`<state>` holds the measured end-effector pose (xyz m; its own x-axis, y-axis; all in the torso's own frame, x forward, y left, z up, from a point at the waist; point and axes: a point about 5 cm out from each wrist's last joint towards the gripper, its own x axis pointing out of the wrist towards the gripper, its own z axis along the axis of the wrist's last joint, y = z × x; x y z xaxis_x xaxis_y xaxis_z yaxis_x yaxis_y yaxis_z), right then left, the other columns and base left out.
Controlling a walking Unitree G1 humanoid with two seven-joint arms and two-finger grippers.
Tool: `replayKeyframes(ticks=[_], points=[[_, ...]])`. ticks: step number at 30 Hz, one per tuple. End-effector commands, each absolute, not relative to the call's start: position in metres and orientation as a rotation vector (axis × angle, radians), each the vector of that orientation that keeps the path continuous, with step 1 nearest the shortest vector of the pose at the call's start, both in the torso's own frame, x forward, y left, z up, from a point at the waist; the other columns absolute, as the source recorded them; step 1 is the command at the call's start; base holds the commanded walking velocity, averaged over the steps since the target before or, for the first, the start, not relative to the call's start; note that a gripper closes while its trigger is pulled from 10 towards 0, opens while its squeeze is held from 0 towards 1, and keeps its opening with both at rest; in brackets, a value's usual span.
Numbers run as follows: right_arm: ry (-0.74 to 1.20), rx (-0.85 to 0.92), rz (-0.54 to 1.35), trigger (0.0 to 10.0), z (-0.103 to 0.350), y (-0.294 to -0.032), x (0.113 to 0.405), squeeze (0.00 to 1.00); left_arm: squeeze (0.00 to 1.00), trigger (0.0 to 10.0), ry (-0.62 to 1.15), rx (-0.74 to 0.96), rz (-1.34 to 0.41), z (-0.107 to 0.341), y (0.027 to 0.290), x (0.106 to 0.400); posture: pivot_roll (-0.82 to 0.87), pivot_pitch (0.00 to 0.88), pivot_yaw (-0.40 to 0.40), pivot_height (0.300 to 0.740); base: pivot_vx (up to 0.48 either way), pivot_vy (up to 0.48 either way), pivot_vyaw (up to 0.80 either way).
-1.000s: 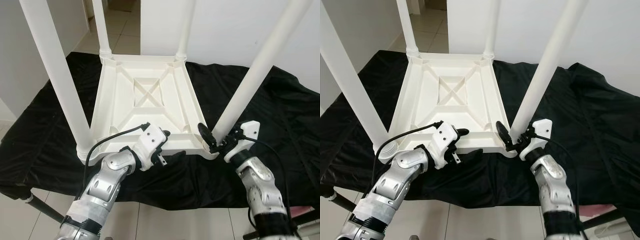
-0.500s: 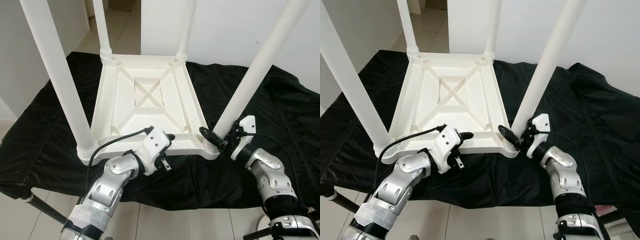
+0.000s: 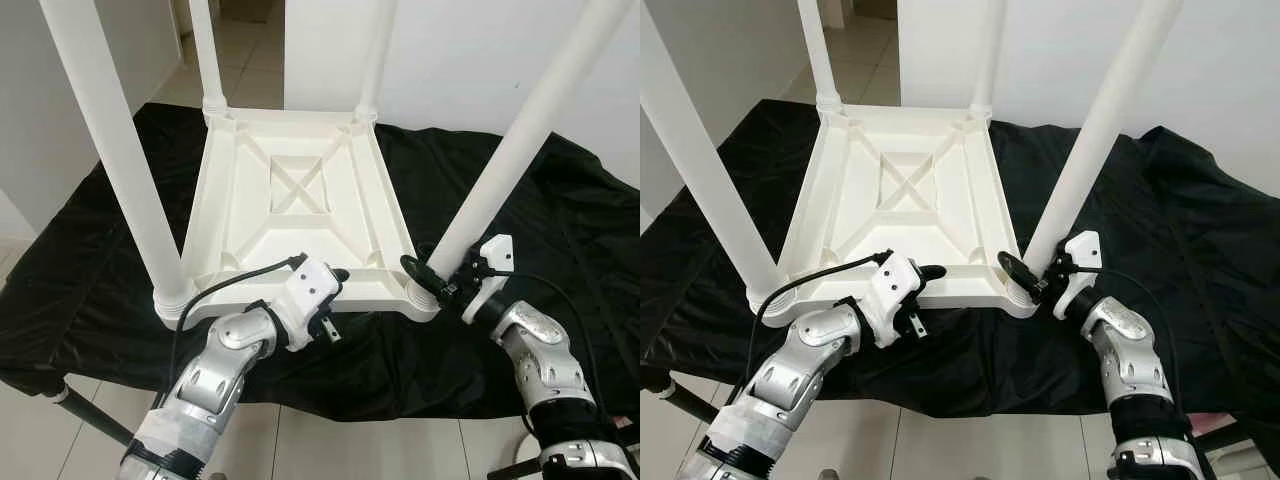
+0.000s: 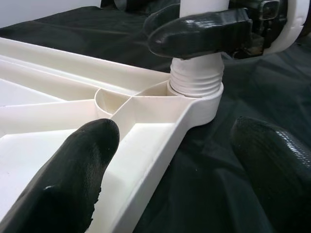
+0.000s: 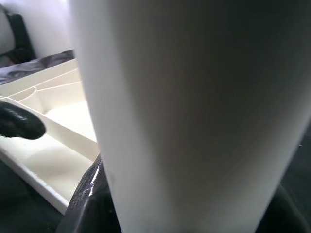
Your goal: Building children table
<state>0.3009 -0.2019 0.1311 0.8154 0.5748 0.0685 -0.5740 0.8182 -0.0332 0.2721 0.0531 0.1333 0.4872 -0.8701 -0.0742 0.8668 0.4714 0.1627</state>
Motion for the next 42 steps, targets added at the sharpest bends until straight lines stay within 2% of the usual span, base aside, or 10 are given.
replayKeyframes(ticks=[1, 2, 11, 12, 16, 20, 24, 34, 35, 42], points=[[-0.068, 0.000, 0.561, 10.0, 0.130, -0.204, 0.300, 0.00, 0.00, 10.0, -0.028, 0.206, -1.048, 0.134, 0.054, 0.271, -0.02, 0.000, -0.052, 0.740, 0.000, 0.000, 0.00], [-0.073, -0.025, 0.461, 10.0, 0.131, -0.198, 0.296, 0.00, 0.00, 10.0, -0.019, 0.202, -1.033, 0.133, 0.057, 0.271, -0.03, 0.000, -0.053, 0.740, 0.000, 0.000, 0.00], [-0.069, 0.026, 0.341, 10.0, 0.127, -0.178, 0.284, 0.00, 0.00, 10.0, -0.012, 0.197, -1.037, 0.131, 0.055, 0.269, -0.02, 0.000, -0.060, 0.740, 0.000, 0.000, 0.00], [-0.045, 0.038, 0.227, 10.0, 0.122, -0.172, 0.281, 0.00, 0.00, 10.0, -0.010, 0.196, -1.041, 0.130, 0.054, 0.268, -0.02, 0.000, -0.063, 0.740, 0.000, 0.000, 0.00], [-0.015, 0.062, 0.026, 10.0, 0.119, -0.164, 0.276, 0.00, 0.00, 10.0, -0.007, 0.197, -1.046, 0.129, 0.055, 0.267, -0.02, 0.000, -0.061, 0.740, 0.000, 0.000, 0.00], [0.013, 0.100, -0.104, 10.0, 0.119, -0.155, 0.271, 0.00, 0.00, 10.0, -0.008, 0.197, -1.050, 0.131, 0.054, 0.268, -0.02, 0.000, -0.065, 0.740, 0.000, 0.000, 0.00], [0.018, 0.136, -0.100, 10.0, 0.120, -0.136, 0.269, 0.00, 0.00, 10.0, -0.011, 0.196, -1.047, 0.132, 0.055, 0.269, -0.02, 0.000, -0.064, 0.740, 0.000, 0.000, 0.00], [0.010, 0.133, -0.115, 10.0, 0.124, -0.138, 0.268, 0.00, 0.00, 10.0, -0.011, 0.198, -1.050, 0.132, 0.055, 0.269, -0.01, 0.000, -0.066, 0.740, 0.000, 0.000, 0.00], [-0.005, 0.122, -0.113, 10.0, 0.127, -0.140, 0.268, 1.00, 0.00, 10.0, -0.013, 0.198, -1.049, 0.133, 0.054, 0.270, -0.01, 0.000, -0.069, 0.740, 0.000, 0.000, 0.00], [-0.051, 0.105, -0.069, 10.0, 0.134, -0.148, 0.269, 1.00, 0.00, 10.0, -0.018, 0.191, -1.050, 0.134, 0.054, 0.270, -0.01, 0.000, -0.071, 0.740, 0.000, 0.000, 0.00]])
